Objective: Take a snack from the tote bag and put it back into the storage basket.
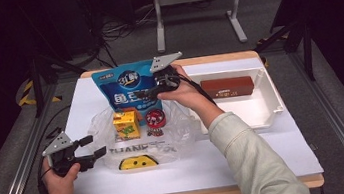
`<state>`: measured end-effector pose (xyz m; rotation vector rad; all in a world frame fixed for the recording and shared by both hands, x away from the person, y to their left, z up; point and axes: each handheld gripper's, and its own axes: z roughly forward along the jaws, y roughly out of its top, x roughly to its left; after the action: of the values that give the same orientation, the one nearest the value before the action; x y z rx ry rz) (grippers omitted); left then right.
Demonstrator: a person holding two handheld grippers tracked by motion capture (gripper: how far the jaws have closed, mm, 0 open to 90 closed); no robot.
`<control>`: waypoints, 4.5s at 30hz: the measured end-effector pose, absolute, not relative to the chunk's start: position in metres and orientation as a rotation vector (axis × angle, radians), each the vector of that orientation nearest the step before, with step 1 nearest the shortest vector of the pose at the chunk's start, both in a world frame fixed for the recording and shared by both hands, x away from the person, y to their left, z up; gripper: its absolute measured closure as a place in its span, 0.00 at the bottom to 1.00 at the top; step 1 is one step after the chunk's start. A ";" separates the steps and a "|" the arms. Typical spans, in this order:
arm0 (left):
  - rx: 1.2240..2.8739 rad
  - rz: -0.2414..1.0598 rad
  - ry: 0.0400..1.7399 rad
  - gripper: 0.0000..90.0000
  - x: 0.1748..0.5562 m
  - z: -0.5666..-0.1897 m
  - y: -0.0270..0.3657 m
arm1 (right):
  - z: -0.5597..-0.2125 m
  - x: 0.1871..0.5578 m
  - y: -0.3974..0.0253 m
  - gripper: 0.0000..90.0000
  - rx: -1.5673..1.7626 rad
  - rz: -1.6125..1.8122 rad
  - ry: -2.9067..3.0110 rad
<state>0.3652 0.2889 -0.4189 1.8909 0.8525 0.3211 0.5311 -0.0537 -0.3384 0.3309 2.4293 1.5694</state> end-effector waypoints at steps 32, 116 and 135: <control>1.890 0.324 0.854 0.29 0.365 -0.418 0.290 | -0.344 0.524 -0.040 0.90 0.243 1.301 2.555; 1.902 0.328 0.867 0.28 0.366 -0.421 0.287 | -0.216 0.475 -0.140 0.97 0.441 1.454 2.352; 1.906 0.344 0.878 0.27 0.366 -0.421 0.287 | -0.217 0.471 -0.188 0.97 0.543 1.427 2.311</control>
<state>0.3658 0.2868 -0.4213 1.9058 0.8781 0.3439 0.4711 -0.1880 -0.2175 0.5434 2.3109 1.4271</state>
